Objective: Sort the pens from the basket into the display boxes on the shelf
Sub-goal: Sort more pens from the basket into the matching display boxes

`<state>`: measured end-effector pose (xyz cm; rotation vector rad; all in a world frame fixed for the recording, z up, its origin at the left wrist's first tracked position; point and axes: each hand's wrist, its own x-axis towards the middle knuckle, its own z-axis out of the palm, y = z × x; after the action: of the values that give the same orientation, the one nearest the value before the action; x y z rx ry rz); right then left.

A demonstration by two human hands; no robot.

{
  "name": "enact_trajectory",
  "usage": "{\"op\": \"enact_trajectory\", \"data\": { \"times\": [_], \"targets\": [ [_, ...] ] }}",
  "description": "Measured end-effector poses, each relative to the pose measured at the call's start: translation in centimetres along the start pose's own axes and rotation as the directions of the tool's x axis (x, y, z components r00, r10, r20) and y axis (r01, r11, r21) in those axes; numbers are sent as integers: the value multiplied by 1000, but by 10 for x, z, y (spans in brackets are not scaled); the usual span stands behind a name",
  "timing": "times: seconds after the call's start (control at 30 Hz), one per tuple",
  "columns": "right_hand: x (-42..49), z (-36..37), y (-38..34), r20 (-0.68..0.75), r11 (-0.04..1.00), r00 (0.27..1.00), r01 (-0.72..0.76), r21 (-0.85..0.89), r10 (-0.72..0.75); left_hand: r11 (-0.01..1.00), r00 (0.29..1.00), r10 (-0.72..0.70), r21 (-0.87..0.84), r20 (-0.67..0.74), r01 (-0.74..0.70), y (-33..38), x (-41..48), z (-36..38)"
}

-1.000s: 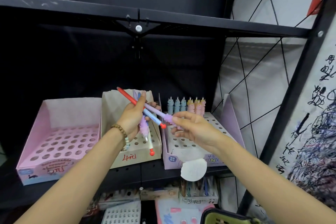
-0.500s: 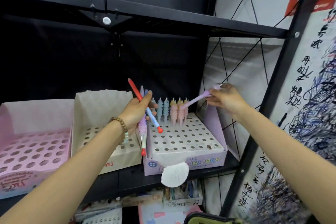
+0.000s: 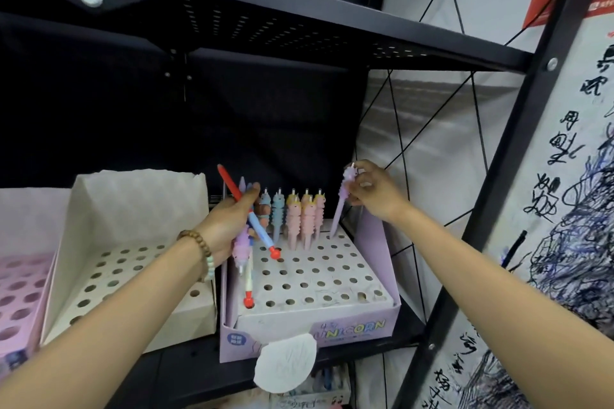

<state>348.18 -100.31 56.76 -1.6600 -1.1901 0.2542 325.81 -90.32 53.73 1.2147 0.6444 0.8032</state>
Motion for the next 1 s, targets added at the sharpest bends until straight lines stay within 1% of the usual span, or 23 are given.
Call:
{"op": "enact_trajectory", "data": {
  "times": [0.17,0.33,0.47,0.57,0.63,0.7,0.73,0.77,0.8,0.83,0.9,0.93,0.97,1.0],
  "targets": [
    [2,6,1,163,994,984,-59,-91,73,1000,1000,16,-18,5,-16,-2,-1,0],
    [-1,8,5,133,992,984,-107,-73,116,1000,1000,15,-1,-7,-15,-3,-3,2],
    [-8,19,9,168,972,958,-222,-71,231,1000,1000,14,-24,-11,-14,-2,-5,3],
    [-13,23,11,163,952,939,-306,-16,304,999,999,17,34,-35,-16,-1,-9,4],
    [-16,18,5,149,955,944,-285,-82,294,1000,999,17,17,-31,-16,1,-13,4],
    [-21,12,-6,22,965,981,-183,-190,190,997,1000,18,-71,-4,-18,5,-16,4],
    [-27,11,-15,-41,973,992,-123,-193,117,993,1000,18,-119,16,-16,8,-18,4],
    [-35,12,-26,-53,987,996,-75,-145,68,988,999,21,-154,34,-15,10,-19,5],
    [-45,15,-36,7,997,998,-56,-61,57,985,999,25,-174,48,-16,12,-21,7],
    [-56,20,-46,128,997,989,-77,17,75,982,998,33,-190,54,-22,13,-22,9],
    [-77,31,-61,374,978,917,-185,91,139,973,998,54,-225,35,-45,16,-27,17],
    [-86,36,-66,442,966,884,-228,122,153,971,997,69,-232,16,-64,17,-29,21],
    [-92,39,-69,467,953,871,-254,166,151,972,996,88,-220,-1,-86,18,-31,24],
    [-96,42,-70,463,939,875,-266,219,140,976,994,105,-191,-15,-106,18,-33,26]
  ]
}}
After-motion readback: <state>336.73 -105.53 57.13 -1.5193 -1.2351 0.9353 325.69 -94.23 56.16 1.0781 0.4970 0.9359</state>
